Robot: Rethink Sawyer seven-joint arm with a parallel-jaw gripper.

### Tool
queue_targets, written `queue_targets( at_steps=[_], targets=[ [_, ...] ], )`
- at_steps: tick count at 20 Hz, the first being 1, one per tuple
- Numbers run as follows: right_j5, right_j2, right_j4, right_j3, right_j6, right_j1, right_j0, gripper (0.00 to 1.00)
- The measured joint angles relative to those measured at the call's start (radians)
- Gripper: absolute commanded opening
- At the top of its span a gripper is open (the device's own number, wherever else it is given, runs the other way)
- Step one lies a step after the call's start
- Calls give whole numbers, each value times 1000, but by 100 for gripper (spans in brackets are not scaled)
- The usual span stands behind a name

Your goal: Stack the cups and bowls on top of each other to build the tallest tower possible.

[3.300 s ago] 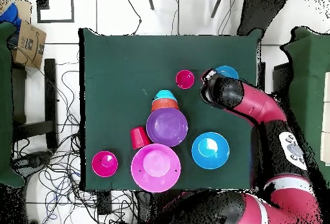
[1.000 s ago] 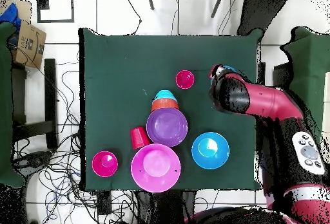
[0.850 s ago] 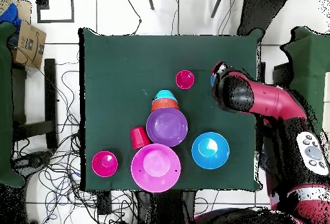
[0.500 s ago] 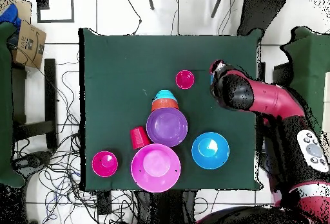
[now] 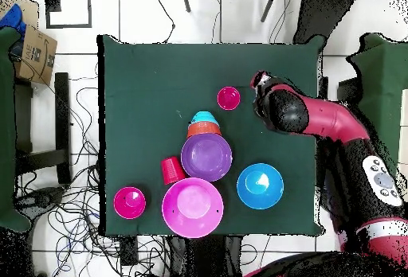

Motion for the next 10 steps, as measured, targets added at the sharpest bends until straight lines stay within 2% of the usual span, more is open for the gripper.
queue_targets(
  at_steps=[10],
  targets=[
    [0,-1,-68,1,0,8,40,100]
  ],
)
